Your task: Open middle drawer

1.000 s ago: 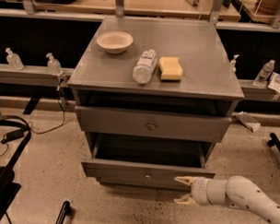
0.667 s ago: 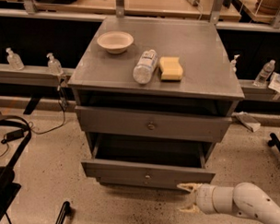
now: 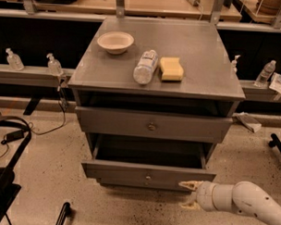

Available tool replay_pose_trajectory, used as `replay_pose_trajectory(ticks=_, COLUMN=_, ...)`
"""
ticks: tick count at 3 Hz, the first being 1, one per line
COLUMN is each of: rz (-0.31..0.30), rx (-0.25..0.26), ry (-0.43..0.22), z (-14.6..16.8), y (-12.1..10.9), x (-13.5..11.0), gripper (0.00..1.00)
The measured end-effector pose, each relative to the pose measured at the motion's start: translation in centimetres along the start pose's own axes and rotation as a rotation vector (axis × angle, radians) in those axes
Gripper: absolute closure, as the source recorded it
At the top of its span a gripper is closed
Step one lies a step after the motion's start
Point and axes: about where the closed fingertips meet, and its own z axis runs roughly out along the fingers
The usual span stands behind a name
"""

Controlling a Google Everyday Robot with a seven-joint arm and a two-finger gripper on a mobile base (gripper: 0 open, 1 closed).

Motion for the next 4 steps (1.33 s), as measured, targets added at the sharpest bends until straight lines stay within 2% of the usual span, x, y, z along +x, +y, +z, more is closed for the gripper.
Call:
replay_pose_trajectory(ticks=1, rz=-0.03, rx=0.027, ry=0.051, z=1.6, y=-2.9, x=1.0, gripper=0.46)
replay_pose_trajectory(ticks=2, rz=-0.042, rx=0.041, ry=0.072, z=2.9, y=-4.8, x=1.5, gripper=0.43)
replay_pose_trajectory(ticks=4, rz=0.002, rx=0.071, ry=0.069, z=5.1, y=-6.9, x=2.4, gripper=0.05)
